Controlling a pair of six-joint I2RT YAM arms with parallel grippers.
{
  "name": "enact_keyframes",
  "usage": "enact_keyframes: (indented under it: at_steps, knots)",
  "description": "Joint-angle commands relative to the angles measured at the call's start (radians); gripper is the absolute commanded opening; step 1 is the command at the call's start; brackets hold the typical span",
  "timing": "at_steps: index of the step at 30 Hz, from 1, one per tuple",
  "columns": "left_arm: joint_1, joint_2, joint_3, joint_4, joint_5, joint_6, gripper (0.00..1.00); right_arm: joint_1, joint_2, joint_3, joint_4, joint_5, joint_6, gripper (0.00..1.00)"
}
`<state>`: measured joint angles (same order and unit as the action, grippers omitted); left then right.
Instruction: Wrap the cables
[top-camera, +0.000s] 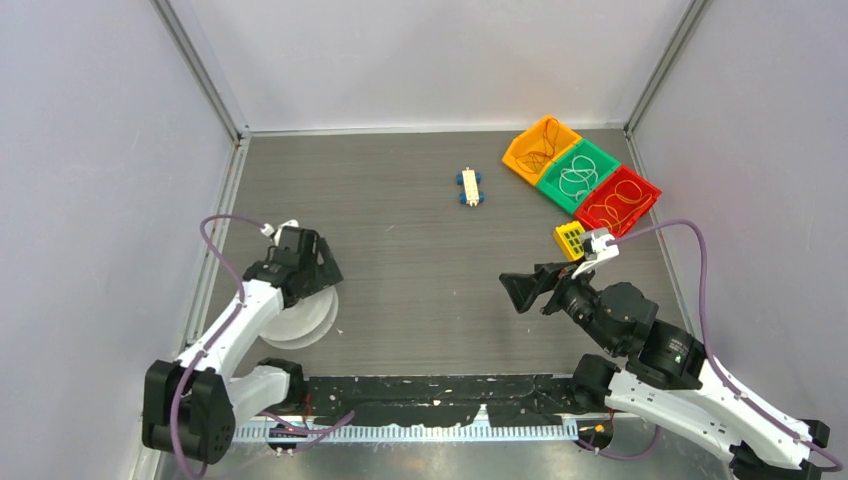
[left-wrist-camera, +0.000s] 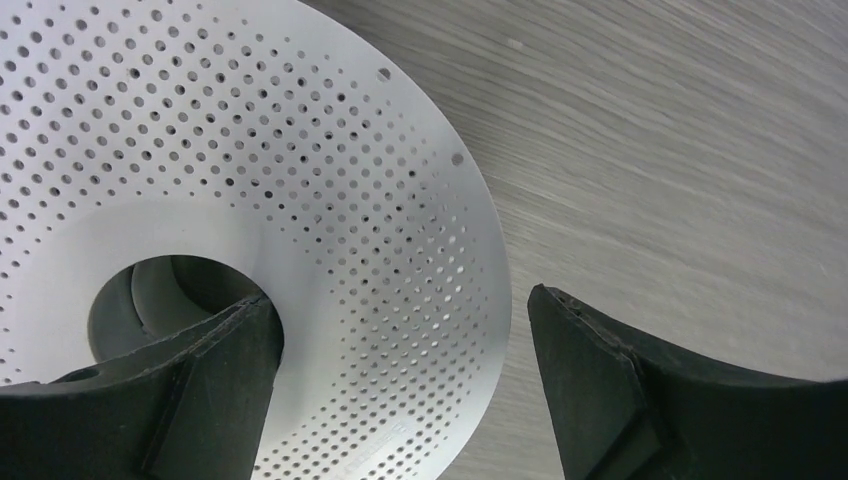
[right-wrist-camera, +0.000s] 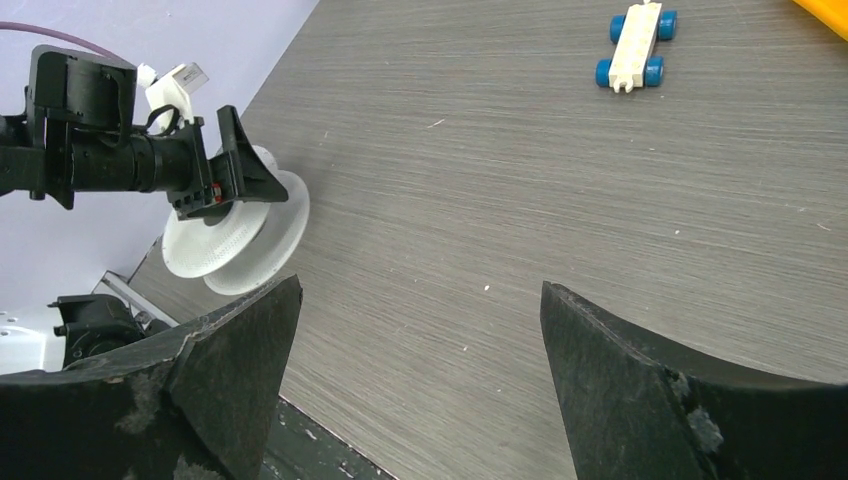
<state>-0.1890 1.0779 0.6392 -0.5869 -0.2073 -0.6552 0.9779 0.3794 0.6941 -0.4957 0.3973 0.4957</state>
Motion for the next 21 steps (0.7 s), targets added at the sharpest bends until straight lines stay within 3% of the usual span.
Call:
enact_keyframes:
  at_steps: [1, 11, 15, 21]
  knots:
    - [-0.14, -0.023, 0.034, 0.076, 0.03, -0.005, 0.9, 0.004, 0.016, 0.008, 0.022, -0.003, 0.018, 0.96]
    - [-0.541, 0.302, 0.366, -0.215, -0.344, 0.052, 0.88, 0.004, 0.07, 0.007, 0.031, -0.038, 0.053, 0.97]
    - [-0.673, 0.444, 0.507, -0.378, -0.557, 0.045, 0.86, 0.005, 0.065, 0.016, 0.011, -0.035, 0.052, 0.97]
    - [-0.753, 0.634, 0.616, -0.615, -0.752, -0.059, 0.77, 0.004, 0.016, 0.003, -0.006, -0.026, 0.053, 0.97]
